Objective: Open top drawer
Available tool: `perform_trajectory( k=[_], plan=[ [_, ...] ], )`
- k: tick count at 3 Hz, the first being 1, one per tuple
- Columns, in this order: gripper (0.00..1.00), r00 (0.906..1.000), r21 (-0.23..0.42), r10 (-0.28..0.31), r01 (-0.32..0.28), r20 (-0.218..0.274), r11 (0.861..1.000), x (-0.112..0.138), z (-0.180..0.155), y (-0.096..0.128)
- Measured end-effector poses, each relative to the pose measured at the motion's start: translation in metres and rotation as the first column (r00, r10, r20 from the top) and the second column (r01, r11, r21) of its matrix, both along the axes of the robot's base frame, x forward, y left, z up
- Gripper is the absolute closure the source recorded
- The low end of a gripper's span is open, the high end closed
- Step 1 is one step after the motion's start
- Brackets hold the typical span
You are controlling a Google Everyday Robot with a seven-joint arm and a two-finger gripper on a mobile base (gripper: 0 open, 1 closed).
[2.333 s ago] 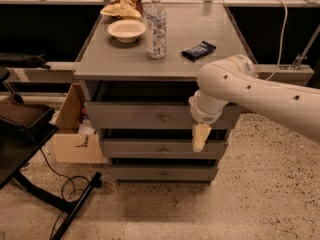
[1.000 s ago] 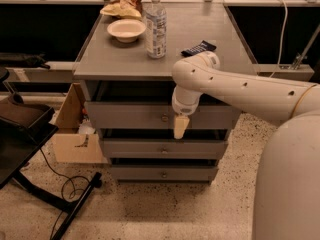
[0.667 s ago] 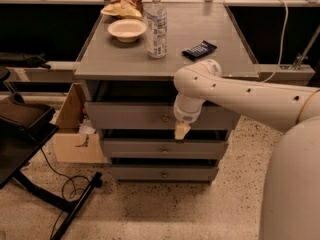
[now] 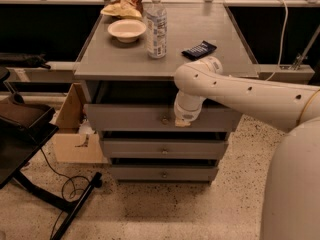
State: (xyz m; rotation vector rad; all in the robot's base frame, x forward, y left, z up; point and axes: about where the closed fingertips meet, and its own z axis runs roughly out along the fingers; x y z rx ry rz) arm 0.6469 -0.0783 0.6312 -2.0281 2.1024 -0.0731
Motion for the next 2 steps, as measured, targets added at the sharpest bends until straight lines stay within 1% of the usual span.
perform_trajectory(
  k=[1, 2],
  plan=[
    [1.0, 1.0, 0.0, 0.0, 0.0, 0.0, 1.0, 0.0, 0.004, 0.0004],
    [1.0, 1.0, 0.0, 0.0, 0.0, 0.0, 1.0, 0.0, 0.0077, 0.0005]
  ],
)
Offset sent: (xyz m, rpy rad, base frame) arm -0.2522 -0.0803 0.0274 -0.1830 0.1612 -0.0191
